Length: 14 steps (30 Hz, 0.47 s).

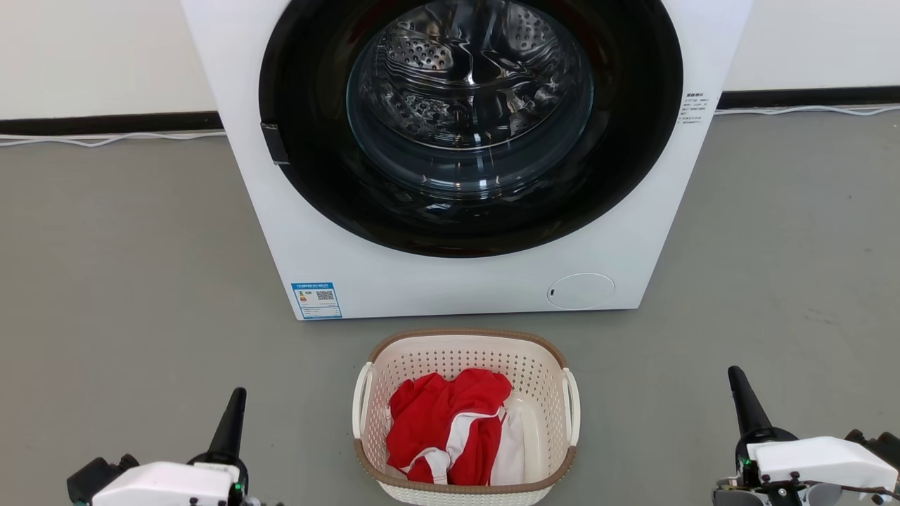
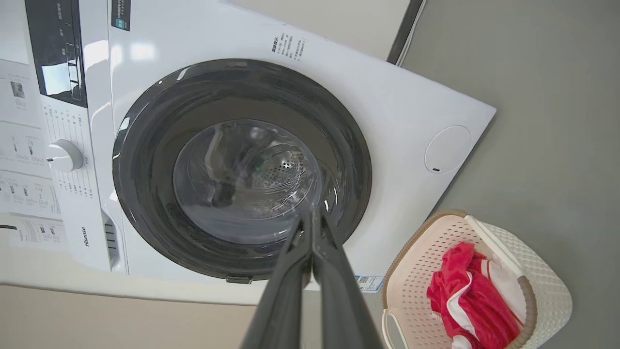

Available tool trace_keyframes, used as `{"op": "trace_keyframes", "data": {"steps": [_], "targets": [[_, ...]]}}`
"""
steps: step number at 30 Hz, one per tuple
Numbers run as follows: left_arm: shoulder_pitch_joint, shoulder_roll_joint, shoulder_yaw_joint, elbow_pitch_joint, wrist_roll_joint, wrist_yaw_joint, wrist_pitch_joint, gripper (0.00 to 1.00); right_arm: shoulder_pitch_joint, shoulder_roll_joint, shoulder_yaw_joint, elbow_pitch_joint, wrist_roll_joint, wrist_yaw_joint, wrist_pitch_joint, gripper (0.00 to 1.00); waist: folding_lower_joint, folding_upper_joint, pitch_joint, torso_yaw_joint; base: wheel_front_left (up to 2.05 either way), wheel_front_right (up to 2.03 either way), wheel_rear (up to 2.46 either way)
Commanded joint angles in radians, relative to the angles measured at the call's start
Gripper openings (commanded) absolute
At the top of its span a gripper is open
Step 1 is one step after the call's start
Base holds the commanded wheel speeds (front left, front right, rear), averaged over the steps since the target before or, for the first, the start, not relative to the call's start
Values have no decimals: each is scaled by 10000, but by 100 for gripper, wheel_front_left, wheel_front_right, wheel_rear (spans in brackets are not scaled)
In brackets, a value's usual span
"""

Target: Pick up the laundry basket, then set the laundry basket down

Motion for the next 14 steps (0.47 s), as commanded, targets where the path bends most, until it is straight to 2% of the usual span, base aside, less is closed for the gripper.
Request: {"op": "trace_keyframes", "data": {"steps": [1, 14], "targets": [[-597, 38, 287, -355, -366, -126, 97, 0, -462, -71, 156, -329, 461, 62, 149, 0, 0, 0, 3, 3, 0, 0, 0], [-728, -33, 400, -510, -1584, -224, 452, 0, -534, -75, 113, -488, 2069, 67, 494, 0, 0, 0, 22, 22, 0, 0, 0]]}}
